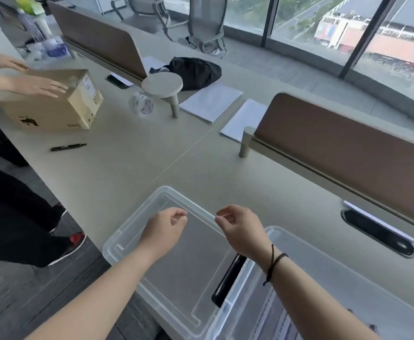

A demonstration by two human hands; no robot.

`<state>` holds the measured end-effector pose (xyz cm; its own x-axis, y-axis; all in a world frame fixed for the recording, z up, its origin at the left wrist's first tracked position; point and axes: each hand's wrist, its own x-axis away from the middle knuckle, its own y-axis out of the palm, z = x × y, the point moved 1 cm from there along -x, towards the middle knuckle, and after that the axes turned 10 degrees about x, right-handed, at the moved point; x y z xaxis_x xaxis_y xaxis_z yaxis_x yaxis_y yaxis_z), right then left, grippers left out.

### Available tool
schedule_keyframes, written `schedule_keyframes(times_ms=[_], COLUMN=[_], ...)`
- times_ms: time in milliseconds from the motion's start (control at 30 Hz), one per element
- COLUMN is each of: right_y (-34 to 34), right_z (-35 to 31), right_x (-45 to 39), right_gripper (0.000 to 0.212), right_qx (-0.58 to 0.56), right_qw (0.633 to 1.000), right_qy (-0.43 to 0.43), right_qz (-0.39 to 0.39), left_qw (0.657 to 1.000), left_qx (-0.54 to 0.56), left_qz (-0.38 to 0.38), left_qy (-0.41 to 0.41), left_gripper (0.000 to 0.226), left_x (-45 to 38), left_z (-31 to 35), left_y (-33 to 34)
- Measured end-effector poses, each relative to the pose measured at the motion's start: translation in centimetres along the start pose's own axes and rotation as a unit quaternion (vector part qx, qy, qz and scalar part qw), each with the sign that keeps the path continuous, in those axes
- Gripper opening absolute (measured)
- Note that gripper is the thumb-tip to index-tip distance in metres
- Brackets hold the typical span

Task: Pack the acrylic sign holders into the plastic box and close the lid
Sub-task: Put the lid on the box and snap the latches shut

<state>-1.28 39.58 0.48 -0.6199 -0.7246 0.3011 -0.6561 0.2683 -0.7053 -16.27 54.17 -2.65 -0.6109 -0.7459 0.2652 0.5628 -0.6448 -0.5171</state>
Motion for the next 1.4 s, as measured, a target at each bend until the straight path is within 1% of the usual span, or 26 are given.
schedule_keyframes(times_ms=[67, 167, 233, 333, 433, 500, 567, 633, 733, 933, 1033, 1133, 1233, 1400], right_y=[1.9, 4.7, 6.1, 7.8, 9.1, 9.9, 10.4, 10.7, 10.9, 11.1, 10.9, 10.3, 9.2, 6.8], right_z=[-0.5, 0.2, 0.9, 2.2, 3.3, 3.8, 4.0, 3.9, 3.8, 3.4, 2.8, 1.9, 0.8, -1.9], right_x=[-3.3, -7.8, -10.1, -11.8, -12.2, -12.2, -12.1, -12.1, -12.1, -11.8, -11.7, -11.5, -11.7, -12.0], right_gripper=[0.02, 0.03, 0.036, 0.039, 0.038, 0.031, 0.027, 0.026, 0.026, 0.023, 0.023, 0.024, 0.024, 0.025], right_qx=[0.021, 0.096, 0.134, 0.172, 0.212, 0.236, 0.251, 0.27, 0.288, 0.28, 0.252, 0.254, 0.259, 0.229], right_qw=[0.999, 0.99, 0.98, 0.968, 0.957, 0.95, 0.947, 0.944, 0.941, 0.944, 0.95, 0.954, 0.957, 0.962], right_qy=[0.033, 0.079, 0.116, 0.161, 0.181, 0.184, 0.183, 0.167, 0.154, 0.169, 0.18, 0.158, 0.125, 0.096], right_qz=[-0.015, -0.061, -0.084, -0.084, -0.08, -0.085, -0.086, -0.087, -0.084, -0.05, -0.026, 0.006, 0.041, 0.116], left_qw=[0.999, 0.995, 0.991, 0.984, 0.977, 0.971, 0.968, 0.97, 0.972, 0.971, 0.977, 0.982, 0.984, 0.981], left_qx=[-0.014, -0.07, -0.102, -0.14, -0.168, -0.202, -0.224, -0.217, -0.206, -0.217, -0.194, -0.163, -0.157, -0.156], left_qz=[0.0, -0.001, -0.002, -0.004, -0.009, -0.014, -0.01, -0.003, 0.0, 0.019, 0.033, 0.044, 0.067, 0.115], left_qy=[-0.04, -0.072, -0.092, -0.112, -0.132, -0.128, -0.113, -0.112, -0.113, -0.096, -0.088, -0.091, -0.052, 0.025], left_gripper=[0.015, 0.027, 0.031, 0.041, 0.051, 0.046, 0.03, 0.019, 0.015, 0.016, 0.015, 0.013, 0.012, 0.015], left_x=[-3.2, -7.8, -10.6, -13.9, -15.5, -15.8, -16.0, -16.1, -16.2, -16.5, -16.8, -17.5, -18.3, -19.8], left_z=[-2.6, -5.9, -7.8, -10.2, -11.9, -12.6, -13.0, -13.2, -13.1, -12.8, -12.4, -11.7, -10.3, -6.2], left_y=[-1.7, -3.8, -4.7, -5.3, -5.5, -5.6, -5.7, -5.7, -5.3, -4.7, -4.7, -5.2, -6.3, -9.2])
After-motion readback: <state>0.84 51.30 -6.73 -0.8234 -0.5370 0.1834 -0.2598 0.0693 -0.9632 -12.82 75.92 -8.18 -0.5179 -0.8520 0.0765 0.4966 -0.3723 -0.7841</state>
